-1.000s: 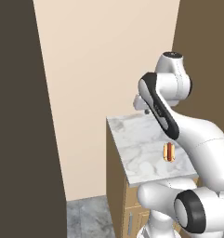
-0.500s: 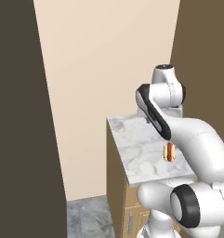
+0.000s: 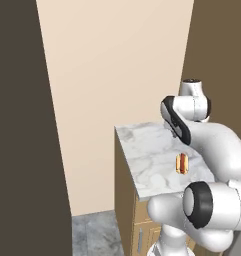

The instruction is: Store the hot dog in the freezer for long-term storage. Close the freezer door after placing the cooked food.

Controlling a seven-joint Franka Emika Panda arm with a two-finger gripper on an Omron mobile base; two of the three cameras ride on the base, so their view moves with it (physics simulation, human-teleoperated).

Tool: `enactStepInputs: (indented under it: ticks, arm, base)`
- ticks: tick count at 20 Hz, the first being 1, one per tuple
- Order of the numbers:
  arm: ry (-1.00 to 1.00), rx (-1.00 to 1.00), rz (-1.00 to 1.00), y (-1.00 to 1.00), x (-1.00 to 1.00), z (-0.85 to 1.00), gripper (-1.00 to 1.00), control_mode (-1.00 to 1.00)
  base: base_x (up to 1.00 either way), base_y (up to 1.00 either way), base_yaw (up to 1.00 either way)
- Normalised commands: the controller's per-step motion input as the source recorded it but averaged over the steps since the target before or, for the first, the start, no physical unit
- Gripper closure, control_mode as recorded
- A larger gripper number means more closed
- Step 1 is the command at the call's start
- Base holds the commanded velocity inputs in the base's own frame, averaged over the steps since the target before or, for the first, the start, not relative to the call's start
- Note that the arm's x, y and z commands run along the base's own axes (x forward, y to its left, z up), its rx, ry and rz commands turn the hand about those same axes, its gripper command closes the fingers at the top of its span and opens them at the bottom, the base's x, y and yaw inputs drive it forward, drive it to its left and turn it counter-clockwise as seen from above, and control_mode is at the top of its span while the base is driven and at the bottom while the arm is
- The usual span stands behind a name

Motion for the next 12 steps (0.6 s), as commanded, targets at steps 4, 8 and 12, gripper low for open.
enactStepInputs:
  ticks: [4, 8, 12]
  arm:
    - [0.01, 0.0, -0.02, -0.26, 0.0, -0.02, -1.0, -1.0]
    - [0.01, 0.0, 0.0, -0.19, 0.01, -0.32, -1.0, -1.0]
    - [0.0, 0.03, 0.0, -0.2, 0.01, -0.43, -1.0, -1.0]
  base:
    - [0.0, 0.0, 0.0]
    - [0.0, 0.0, 0.0]
    - [0.0, 0.0, 0.0]
